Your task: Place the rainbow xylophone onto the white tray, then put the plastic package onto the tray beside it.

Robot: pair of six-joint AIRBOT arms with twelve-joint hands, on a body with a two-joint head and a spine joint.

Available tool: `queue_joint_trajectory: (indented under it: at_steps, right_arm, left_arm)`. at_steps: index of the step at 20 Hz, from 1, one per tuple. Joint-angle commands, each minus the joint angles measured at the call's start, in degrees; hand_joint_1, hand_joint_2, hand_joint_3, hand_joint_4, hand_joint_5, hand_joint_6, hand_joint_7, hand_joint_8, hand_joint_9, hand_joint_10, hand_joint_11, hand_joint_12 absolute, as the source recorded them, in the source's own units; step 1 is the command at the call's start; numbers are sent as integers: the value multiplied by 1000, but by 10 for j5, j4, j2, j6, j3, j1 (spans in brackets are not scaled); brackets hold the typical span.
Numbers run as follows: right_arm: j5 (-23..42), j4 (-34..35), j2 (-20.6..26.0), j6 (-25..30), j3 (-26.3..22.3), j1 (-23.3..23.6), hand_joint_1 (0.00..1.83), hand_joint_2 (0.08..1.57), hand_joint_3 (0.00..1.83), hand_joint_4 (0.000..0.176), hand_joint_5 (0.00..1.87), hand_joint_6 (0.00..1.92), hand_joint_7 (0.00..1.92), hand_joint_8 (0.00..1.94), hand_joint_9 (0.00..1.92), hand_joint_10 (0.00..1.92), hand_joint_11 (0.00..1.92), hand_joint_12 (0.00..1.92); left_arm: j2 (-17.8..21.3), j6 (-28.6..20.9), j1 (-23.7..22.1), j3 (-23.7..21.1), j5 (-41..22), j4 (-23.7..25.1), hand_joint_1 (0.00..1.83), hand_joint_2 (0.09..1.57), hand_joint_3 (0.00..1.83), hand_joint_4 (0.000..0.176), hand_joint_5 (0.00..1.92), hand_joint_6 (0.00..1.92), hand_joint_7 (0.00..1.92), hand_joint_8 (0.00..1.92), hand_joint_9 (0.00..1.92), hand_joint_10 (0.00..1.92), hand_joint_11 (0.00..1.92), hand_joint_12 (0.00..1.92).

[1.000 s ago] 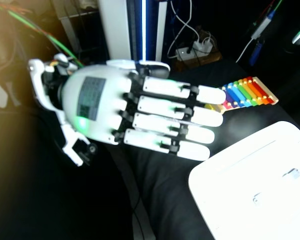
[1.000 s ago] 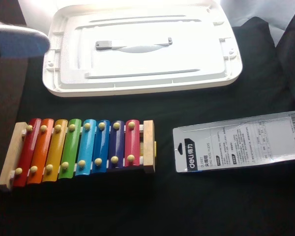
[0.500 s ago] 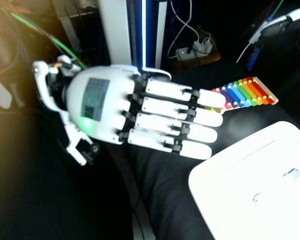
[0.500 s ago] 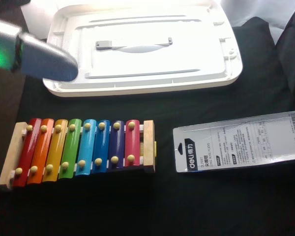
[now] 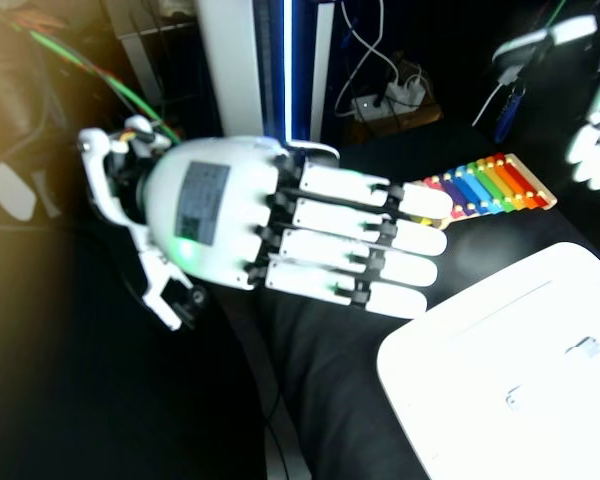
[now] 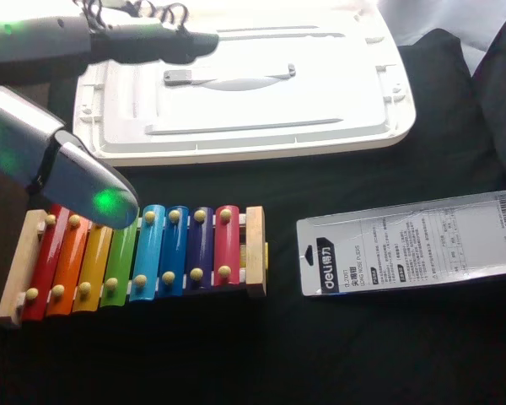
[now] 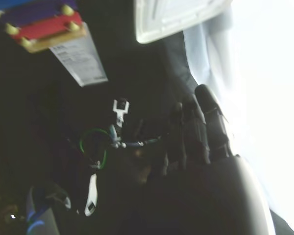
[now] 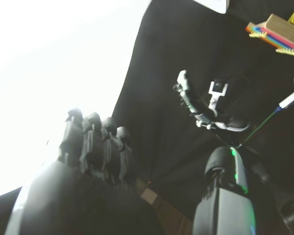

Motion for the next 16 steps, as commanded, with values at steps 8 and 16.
queue_joint_trajectory:
  at_steps: [8,16]
  right_arm:
    - [64,32,-2,5,2,4,861,901,5,0,175,0,172,2,83,0,0,0]
    - [64,31,-4,5,1,4,830,896,2,0,205,7,188,5,40,0,0,0]
  left_arm:
    - [-51,49,85,8,10,-92,690,111,738,0,38,0,197,0,183,1,0,427]
    - [-70,99,127,10,27,-140,674,552,33,0,0,0,0,0,0,0,0,0]
